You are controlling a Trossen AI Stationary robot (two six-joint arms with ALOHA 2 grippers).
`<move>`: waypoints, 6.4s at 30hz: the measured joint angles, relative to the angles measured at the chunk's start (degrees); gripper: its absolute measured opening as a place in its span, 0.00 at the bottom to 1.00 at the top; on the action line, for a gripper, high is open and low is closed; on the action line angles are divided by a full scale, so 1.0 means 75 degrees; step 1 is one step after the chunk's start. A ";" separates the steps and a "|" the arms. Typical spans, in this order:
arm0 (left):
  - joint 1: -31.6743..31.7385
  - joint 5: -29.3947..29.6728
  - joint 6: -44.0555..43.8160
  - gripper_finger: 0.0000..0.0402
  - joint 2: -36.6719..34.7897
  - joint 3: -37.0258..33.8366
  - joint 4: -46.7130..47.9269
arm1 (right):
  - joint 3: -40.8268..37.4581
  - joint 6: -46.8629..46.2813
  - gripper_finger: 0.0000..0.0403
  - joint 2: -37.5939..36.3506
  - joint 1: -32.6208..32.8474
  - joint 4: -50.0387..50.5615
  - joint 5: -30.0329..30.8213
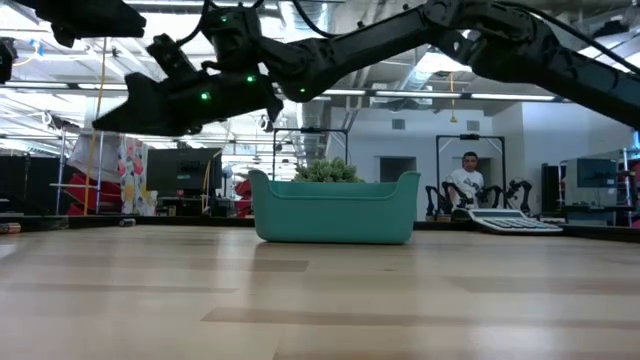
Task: Sort batteries
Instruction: Put the black battery into the green bin
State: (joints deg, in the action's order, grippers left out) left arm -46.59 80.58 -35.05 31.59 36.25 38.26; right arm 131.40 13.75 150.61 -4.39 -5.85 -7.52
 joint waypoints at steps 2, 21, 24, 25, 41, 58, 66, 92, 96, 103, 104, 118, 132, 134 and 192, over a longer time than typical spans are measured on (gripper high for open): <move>0.0000 -0.0001 0.0000 0.31 -0.0002 0.0000 0.0001 | 0.0243 -0.0060 0.60 0.0129 0.0031 -0.0046 -0.0044; -0.0128 -0.0382 0.0117 0.31 0.0000 0.0000 0.0009 | 0.0150 -0.0707 0.57 0.0052 -0.0294 -0.0281 -0.0033; -0.0217 -0.0329 0.0165 0.31 0.0000 -0.0001 0.0012 | -0.0606 -0.0749 0.54 -0.0375 -0.0307 -0.0993 -0.0025; -0.0246 -0.0307 0.0175 0.31 -0.0006 0.0000 0.0012 | -0.1028 -0.0775 0.52 -0.0556 -0.0299 -0.1479 -0.0012; 0.0411 -0.1309 -0.0655 0.31 0.0554 -0.0006 0.0455 | -0.9667 -0.0785 0.45 -0.5884 -0.0865 -0.5678 0.1358; 0.4611 -0.3884 -0.1837 0.32 0.2352 0.0541 0.1709 | -1.4626 -0.2128 0.45 -0.9948 -0.1381 -0.7078 0.2780; 0.7776 -0.4734 -0.0926 0.32 0.2638 0.0603 0.1755 | -1.4794 -0.1785 0.45 -0.9941 -0.1162 -0.7326 0.3176; 1.2735 -0.6663 0.0289 0.34 0.5612 0.0834 0.0838 | -1.4791 -0.1424 0.45 -0.9941 -0.1287 -0.7286 0.3196; 1.2750 -0.6794 -0.0067 0.34 0.5602 0.0992 0.0807 | -1.4791 -0.1424 0.45 -0.9941 -0.1284 -0.7294 0.3196; 1.2815 -0.6730 -0.0600 0.34 0.6023 0.1151 0.0802 | -1.4791 -0.1424 0.45 -0.9941 -0.1284 -0.7382 0.3196; 1.2812 -0.6728 -0.0674 0.34 0.6129 0.1213 0.0850 | -1.4791 -0.1425 0.45 -0.9941 -0.1284 -0.7401 0.3196; 1.2764 -0.6421 -0.0592 0.32 0.7606 0.2190 0.1367 | -1.4791 -0.1358 0.45 -0.9941 -0.1284 -0.7457 0.3193; 1.3583 -0.7705 0.0674 0.31 0.8872 0.3556 0.2088 | -1.4788 -0.1174 0.45 -0.9941 -0.1386 -0.7425 0.3190; 1.3723 -0.7910 0.0876 0.32 0.9026 0.3844 0.2357 | -1.4788 -0.1162 0.45 -0.9941 -0.1386 -0.7431 0.3190; 1.0549 -0.4504 -0.4945 0.34 0.5814 -0.1463 -0.1188 | -1.4788 -0.1054 0.45 -0.9941 -0.1485 -0.7465 0.3182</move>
State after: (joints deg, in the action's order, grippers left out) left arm 32.53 46.80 -72.13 75.20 25.28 29.35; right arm 20.49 5.85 76.05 -15.53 -61.84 16.34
